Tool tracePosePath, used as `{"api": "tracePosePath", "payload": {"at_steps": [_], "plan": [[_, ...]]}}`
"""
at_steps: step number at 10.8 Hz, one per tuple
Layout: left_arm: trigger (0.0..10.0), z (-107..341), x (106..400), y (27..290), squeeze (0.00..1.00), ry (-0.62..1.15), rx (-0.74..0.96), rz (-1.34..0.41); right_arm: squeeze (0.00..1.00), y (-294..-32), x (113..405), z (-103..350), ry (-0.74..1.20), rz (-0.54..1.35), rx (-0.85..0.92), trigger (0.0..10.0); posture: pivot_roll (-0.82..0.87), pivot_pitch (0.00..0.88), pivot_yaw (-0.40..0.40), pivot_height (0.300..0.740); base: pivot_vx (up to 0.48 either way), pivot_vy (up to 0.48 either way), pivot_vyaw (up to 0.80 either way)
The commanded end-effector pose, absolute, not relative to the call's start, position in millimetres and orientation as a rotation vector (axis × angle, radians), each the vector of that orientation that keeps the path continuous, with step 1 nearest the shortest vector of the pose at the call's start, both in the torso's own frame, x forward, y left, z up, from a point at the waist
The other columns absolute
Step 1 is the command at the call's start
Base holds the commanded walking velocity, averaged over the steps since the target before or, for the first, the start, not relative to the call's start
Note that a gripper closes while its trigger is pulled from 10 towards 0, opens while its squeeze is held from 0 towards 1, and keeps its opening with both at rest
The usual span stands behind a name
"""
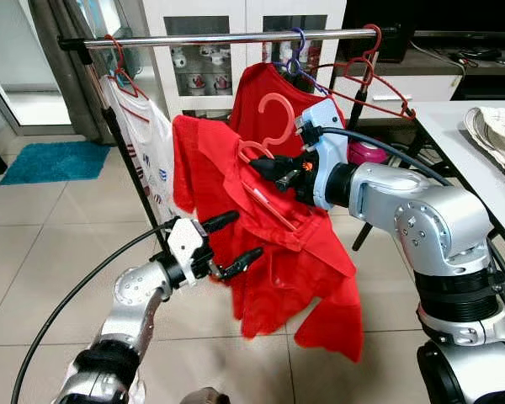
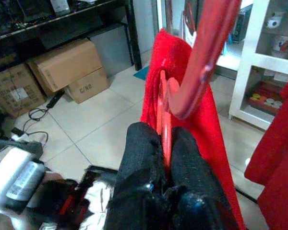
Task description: Hang hanger
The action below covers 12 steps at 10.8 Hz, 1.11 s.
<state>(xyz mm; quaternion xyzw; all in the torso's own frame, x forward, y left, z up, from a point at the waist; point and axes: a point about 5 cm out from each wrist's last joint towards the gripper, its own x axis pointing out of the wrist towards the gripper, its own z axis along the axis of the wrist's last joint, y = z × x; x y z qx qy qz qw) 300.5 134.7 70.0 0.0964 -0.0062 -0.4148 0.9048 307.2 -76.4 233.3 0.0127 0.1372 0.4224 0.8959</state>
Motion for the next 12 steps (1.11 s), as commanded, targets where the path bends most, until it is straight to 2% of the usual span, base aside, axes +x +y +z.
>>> {"api": "tracePosePath", "payload": {"at_steps": [1,4,5,6,12], "plan": [[10.0,73,316,128,0.0,-0.003,0.328,-0.748,0.0,-69,301,249,0.213,0.92,0.044,0.0,-0.13,0.0,0.064,0.74,0.0,0.0,0.0],[10.0,74,322,126,0.0,-0.006,0.359,-0.711,0.0,-68,299,249,0.208,0.929,0.051,0.0,-0.13,0.0,0.069,0.74,0.0,0.0,0.0],[6.0,74,323,122,0.0,-0.019,0.356,-0.712,0.0,-67,299,249,0.208,0.928,0.053,0.0,-0.13,0.0,0.073,0.74,0.0,0.0,0.0],[0.0,75,323,117,0.0,-0.038,0.327,-0.726,0.0,-67,298,249,0.208,0.926,0.054,0.0,-0.13,0.0,0.073,0.74,0.0,0.0,0.0],[0.0,76,322,119,0.0,-0.064,0.303,-0.726,0.0,-68,299,247,0.213,0.925,0.044,0.0,-0.13,0.0,0.073,0.74,0.0,0.0,0.0]]}}
